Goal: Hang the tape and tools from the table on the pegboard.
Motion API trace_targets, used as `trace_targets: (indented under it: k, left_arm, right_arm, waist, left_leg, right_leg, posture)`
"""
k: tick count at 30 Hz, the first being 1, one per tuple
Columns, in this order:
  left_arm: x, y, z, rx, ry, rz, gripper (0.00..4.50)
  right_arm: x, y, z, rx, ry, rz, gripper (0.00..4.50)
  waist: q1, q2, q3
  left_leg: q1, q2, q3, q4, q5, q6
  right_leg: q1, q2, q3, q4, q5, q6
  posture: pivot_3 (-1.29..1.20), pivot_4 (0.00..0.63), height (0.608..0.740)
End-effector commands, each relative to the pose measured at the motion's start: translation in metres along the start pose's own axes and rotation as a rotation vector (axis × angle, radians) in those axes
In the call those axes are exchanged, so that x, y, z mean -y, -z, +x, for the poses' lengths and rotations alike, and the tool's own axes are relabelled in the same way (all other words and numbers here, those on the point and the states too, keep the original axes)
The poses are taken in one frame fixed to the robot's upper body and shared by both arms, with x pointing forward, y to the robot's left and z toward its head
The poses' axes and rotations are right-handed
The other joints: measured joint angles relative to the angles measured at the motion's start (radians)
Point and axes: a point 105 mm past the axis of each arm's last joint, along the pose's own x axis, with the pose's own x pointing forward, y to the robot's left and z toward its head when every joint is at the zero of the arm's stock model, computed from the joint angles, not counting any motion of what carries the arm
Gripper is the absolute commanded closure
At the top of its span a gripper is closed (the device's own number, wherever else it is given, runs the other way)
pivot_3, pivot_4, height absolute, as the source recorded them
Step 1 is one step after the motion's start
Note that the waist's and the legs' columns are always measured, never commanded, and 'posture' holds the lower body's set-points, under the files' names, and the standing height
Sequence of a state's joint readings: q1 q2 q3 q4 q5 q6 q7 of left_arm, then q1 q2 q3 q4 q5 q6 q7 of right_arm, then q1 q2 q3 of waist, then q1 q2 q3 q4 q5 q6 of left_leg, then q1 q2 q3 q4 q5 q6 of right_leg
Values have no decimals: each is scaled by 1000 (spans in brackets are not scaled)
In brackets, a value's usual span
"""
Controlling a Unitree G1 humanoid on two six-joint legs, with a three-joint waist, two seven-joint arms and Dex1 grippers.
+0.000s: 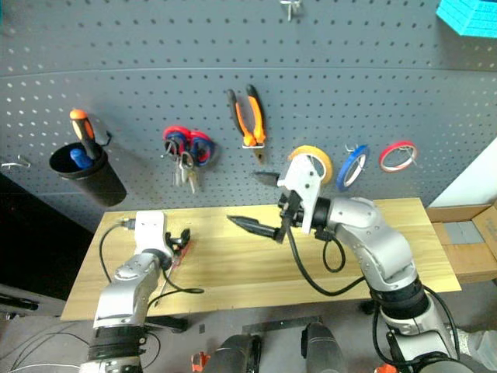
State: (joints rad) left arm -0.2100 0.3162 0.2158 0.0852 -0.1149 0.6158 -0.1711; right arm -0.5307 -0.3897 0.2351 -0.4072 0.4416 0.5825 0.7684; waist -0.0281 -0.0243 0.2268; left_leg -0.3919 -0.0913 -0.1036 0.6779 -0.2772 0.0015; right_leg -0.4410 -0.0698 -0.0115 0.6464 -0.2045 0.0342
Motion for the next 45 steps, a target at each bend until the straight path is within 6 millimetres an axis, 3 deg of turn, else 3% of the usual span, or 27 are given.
trace_targets:
  k: [1, 9, 15, 18, 21, 24, 29, 34, 38, 45]
  left_arm:
    - [0, 7, 0, -74, 61, -9, 1064]
    - [2, 29, 16, -207, 56, -8, 1064]
    - [-6, 49, 17, -295, 6, -32, 1064]
    - [-13, 50, 13, -295, -17, -38, 1624]
    - [-13, 45, 9, -273, -4, -26, 2663]
    - [-13, 19, 1, -151, 18, 4, 3697]
    - [-4, -61, -39, 296, 51, 90, 3716]
    - [2, -132, -90, 699, 72, 31, 3716]
    - [-6, -166, -115, 847, 59, 34, 3716]
    - [-38, -251, -163, 1130, -95, 151, 3716]
  right_arm:
    - [-10, -9, 0, 20, -31, -34, 0]
    - [-9, -10, -2, 15, -7, -32, 0]
    - [-10, -10, -3, 5, -2, -31, 0]
    - [-9, -10, -3, 4, -5, -31, 0]
    - [-9, -9, -1, 1, -12, -32, 0]
    - [-8, -10, 1, 8, -24, -36, 0]
    - [-9, -27, 4, 79, -91, -38, 0]
    - [-9, -19, 10, 55, -135, -36, 0]
    - [-6, -16, 14, 55, -145, -44, 0]
    - [-2, -23, 20, 89, -171, -73, 0]
  waist:
    - [0, 0, 0]
    - [1, 0, 0]
    - [-2, 0, 0]
    - [-3, 0, 0]
    - [-3, 0, 0]
    - [-2, 0, 0]
    - [4, -1, 0]
    - [25, -1, -1]
    - [31, -1, -1]
    - [41, -6, -3]
  left_leg:
    - [0, 0, 0, 0, 0, 0]
    - [0, 0, -1, 0, 0, 0]
    - [0, 0, -1, 0, 0, 0]
    - [1, 0, 0, 0, 0, 0]
    - [1, 0, 0, 0, 0, 0]
    - [1, 0, 0, 0, 0, -1]
    - [-1, 0, -1, 0, 0, -1]
    - [-1, 0, -1, 0, 0, -1]
    - [-1, 0, -1, 0, 0, -1]
    - [-1, -1, -1, 0, 1, -2]
  right_leg:
    - [0, 0, 0, 0, 0, 0]
    - [0, -1, 0, 0, 0, 0]
    - [0, -1, 0, 0, 0, 0]
    - [1, -1, 1, 0, 0, 0]
    - [1, -1, 1, 0, 0, 0]
    - [0, -1, 1, 0, 0, 0]
    - [0, -1, 1, -1, 0, 0]
    - [0, -1, 1, -2, 0, 0]
    - [0, -1, 0, -1, 0, 0]
    - [0, 0, 0, -1, 1, 0]
  posture:
    - [-38, 224, 740]
    - [-61, 222, 740]
    - [-67, 218, 740]
    - [-59, 211, 740]
    - [-51, 206, 740]
    - [-27, 199, 740]
    - [1, 192, 740]
    - [50, 181, 740]
    - [70, 171, 740]
    - [87, 154, 740]
